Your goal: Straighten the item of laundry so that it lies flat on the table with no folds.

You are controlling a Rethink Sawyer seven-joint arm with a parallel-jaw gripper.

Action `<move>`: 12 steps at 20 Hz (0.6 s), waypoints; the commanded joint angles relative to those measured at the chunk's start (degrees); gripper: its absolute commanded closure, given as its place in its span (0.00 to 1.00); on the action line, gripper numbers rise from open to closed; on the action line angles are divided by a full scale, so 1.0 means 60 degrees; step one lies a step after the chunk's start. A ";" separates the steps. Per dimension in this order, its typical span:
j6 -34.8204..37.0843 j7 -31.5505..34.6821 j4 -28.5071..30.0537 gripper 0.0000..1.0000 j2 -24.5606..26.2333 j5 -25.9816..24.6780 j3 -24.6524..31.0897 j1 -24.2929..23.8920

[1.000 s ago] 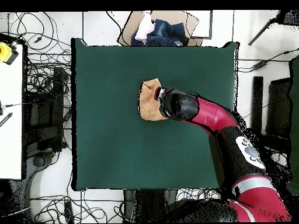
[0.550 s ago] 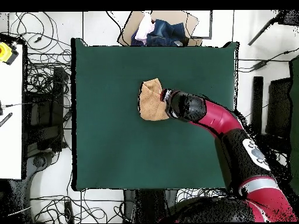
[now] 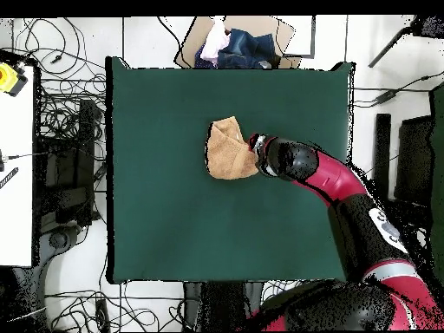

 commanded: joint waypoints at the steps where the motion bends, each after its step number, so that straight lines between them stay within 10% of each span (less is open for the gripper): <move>1: 0.0407 -0.0471 -0.0432 0.00 0.0131 -0.0423 0.1023 0.0167; 7: -0.0189 -0.0046 -0.0292 0.00 -0.0011 -0.0638 0.0759 0.0370; 12: 0.1903 0.0215 -0.0198 0.00 -0.0086 -0.0044 0.0354 0.0603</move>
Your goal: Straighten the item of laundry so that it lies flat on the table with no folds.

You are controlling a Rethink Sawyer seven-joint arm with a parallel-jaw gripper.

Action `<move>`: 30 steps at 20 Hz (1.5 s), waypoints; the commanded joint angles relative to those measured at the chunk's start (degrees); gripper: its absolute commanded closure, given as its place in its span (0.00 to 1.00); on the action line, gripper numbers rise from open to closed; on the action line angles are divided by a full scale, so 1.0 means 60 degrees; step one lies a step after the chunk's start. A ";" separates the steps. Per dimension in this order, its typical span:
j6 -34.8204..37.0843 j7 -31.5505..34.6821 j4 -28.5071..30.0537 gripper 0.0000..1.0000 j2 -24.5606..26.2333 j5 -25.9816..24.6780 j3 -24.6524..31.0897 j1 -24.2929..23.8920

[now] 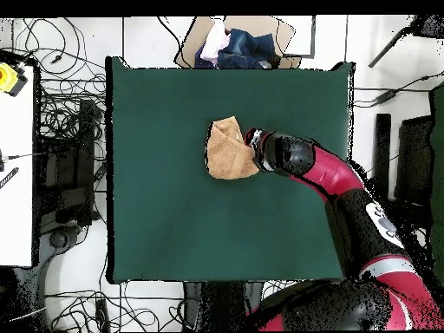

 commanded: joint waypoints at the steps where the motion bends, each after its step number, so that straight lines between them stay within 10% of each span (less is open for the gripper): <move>1: 0.2270 0.0147 -0.0086 0.00 -0.0159 -0.0001 0.0132 0.0524; 26: 0.2423 -0.0048 -0.0296 0.00 -0.0420 -0.0397 0.0244 0.0280; 27: 0.2377 -0.0017 -0.0243 1.00 -0.0420 -0.0371 0.0271 0.0266; 30: 0.2079 -0.0152 -0.0088 1.00 -0.0433 -0.0414 0.0447 0.0164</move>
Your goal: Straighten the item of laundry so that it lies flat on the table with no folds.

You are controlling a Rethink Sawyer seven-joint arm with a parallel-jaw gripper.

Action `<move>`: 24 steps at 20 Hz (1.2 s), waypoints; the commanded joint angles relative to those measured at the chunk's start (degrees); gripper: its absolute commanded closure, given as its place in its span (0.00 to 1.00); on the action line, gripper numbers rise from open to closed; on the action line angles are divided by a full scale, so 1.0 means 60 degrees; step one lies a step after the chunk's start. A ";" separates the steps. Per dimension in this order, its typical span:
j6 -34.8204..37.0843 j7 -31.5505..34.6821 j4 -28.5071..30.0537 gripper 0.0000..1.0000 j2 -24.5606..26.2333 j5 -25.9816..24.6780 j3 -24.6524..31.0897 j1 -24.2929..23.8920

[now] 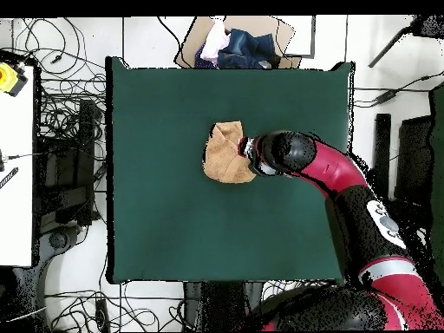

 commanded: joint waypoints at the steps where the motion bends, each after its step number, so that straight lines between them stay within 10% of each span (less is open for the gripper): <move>1: -0.0318 -0.0149 -0.0049 1.00 -0.0026 -0.0394 0.0444 -0.0001; 15: -0.0716 0.0373 0.0028 1.00 -0.0161 -0.0434 0.0170 0.0250; 16: -0.0943 0.0325 0.0061 0.00 -0.0178 -0.0523 0.0198 0.0243; 24: -0.0745 0.0058 -0.0144 0.00 -0.0168 -0.0464 0.0335 0.0199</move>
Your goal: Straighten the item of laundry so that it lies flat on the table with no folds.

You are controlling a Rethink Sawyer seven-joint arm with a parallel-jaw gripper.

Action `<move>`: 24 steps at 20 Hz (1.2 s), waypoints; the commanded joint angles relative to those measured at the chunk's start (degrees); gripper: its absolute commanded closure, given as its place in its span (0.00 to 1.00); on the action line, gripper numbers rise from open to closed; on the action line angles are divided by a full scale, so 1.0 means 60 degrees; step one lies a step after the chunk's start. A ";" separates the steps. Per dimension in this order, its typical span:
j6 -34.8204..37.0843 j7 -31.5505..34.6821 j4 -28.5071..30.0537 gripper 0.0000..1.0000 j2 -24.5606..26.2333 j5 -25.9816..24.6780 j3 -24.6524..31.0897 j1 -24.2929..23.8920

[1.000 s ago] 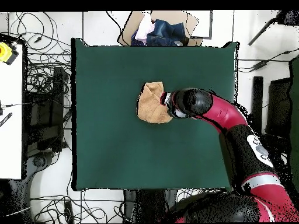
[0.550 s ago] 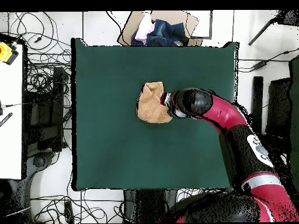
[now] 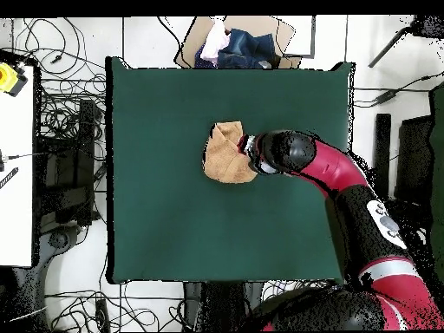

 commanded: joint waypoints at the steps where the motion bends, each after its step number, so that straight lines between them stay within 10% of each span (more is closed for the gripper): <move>1: -0.0369 0.0045 -0.0169 0.00 -0.0095 -0.0452 0.0321 0.0190; 24: -0.1087 0.0558 0.1248 0.00 0.0431 0.0117 0.1041 0.0119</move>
